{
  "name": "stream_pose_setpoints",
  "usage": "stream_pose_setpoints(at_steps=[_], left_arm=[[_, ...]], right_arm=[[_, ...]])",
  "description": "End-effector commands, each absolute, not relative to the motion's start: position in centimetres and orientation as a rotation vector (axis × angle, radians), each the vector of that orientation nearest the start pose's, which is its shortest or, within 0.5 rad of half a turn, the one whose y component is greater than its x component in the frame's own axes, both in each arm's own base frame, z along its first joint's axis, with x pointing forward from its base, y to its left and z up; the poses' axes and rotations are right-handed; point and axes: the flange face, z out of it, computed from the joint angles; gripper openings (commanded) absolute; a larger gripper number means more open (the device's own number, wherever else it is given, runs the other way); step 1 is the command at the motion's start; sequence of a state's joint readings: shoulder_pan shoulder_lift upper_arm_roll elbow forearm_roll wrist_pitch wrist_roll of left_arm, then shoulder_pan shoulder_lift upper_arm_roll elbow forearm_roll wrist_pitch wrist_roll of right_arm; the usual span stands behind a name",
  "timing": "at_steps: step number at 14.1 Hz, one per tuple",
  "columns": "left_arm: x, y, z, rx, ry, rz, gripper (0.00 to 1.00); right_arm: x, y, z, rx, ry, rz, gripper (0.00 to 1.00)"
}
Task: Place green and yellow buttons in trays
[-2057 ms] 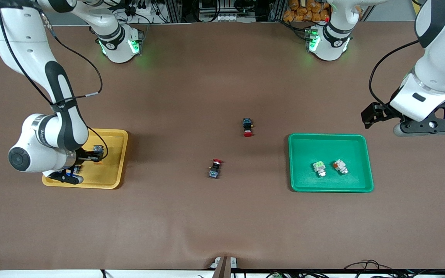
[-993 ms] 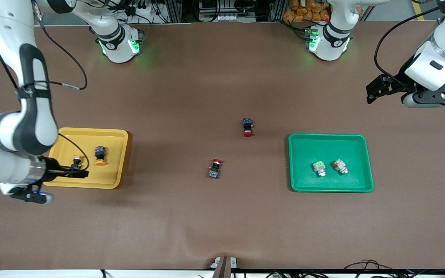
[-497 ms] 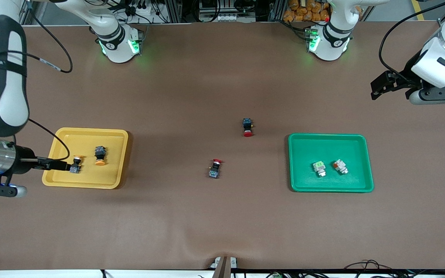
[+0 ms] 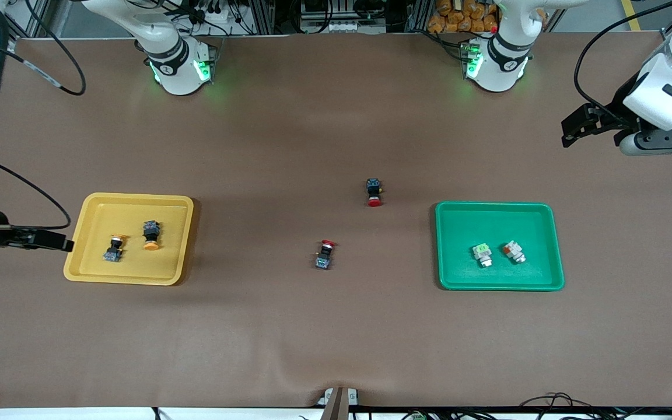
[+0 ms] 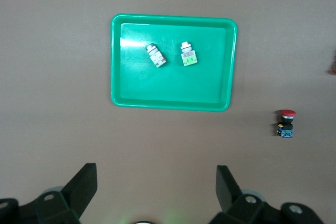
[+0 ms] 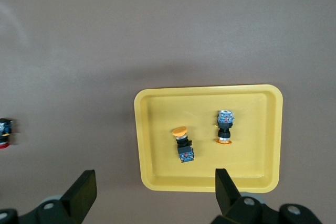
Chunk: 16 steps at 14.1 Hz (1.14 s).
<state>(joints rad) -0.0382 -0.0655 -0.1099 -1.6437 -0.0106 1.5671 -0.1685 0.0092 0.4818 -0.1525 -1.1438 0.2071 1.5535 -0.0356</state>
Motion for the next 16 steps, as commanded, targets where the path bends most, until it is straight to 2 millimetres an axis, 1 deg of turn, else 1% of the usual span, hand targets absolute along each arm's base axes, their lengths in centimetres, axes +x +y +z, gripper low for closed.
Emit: stream_pose_setpoints(at_steps=[1, 2, 3, 4, 6, 7, 9, 10, 11, 13, 14, 16], left_arm=[[52.7, -7.5, 63.2, -3.13, -0.022, 0.032, 1.0], [52.8, -6.5, 63.3, -3.13, -0.046, 0.035, 1.0], [52.8, -6.1, 63.4, -3.131, -0.029, 0.032, 1.0], [52.8, -6.1, 63.4, -3.131, -0.013, 0.035, 1.0], [52.7, -6.0, 63.5, -3.131, -0.005, 0.033, 1.0], [52.7, -5.9, 63.5, -3.131, 0.002, 0.033, 1.0], [52.6, -6.0, 63.7, -3.131, 0.014, 0.028, 1.0], [52.6, -6.0, 63.8, -3.131, 0.016, 0.023, 1.0], [52.6, -6.0, 63.8, -3.131, 0.019, 0.023, 1.0], [52.4, -6.0, 63.6, -3.131, 0.019, 0.04, 1.0], [52.3, -6.1, 63.6, -3.132, 0.014, 0.057, 1.0], [52.2, -6.2, 63.8, -3.133, 0.012, 0.05, 1.0]], right_arm=[[67.0, -5.3, 56.7, -2.977, 0.125, 0.039, 1.0], [66.2, -5.2, 58.4, -2.981, 0.117, 0.007, 1.0], [65.6, -5.1, 59.5, -2.98, 0.121, -0.008, 1.0], [64.8, -5.2, 60.1, -2.976, 0.146, 0.016, 1.0], [63.0, -6.4, 61.1, -2.966, 0.242, 0.032, 1.0], [62.0, -6.4, 61.7, -2.963, 0.294, 0.027, 1.0], [60.6, -6.3, 62.0, -2.94, 0.458, 0.064, 1.0], [59.7, -6.2, 62.1, -2.931, 0.502, 0.077, 1.0], [58.8, -6.2, 62.3, -2.94, 0.51, 0.078, 1.0], [56.7, -5.4, 62.4, -2.992, 0.505, 0.084, 1.0], [56.1, -5.3, 62.3, -2.992, 0.508, 0.071, 1.0], [55.6, -5.3, 61.7, -2.997, 0.51, 0.083, 1.0]])
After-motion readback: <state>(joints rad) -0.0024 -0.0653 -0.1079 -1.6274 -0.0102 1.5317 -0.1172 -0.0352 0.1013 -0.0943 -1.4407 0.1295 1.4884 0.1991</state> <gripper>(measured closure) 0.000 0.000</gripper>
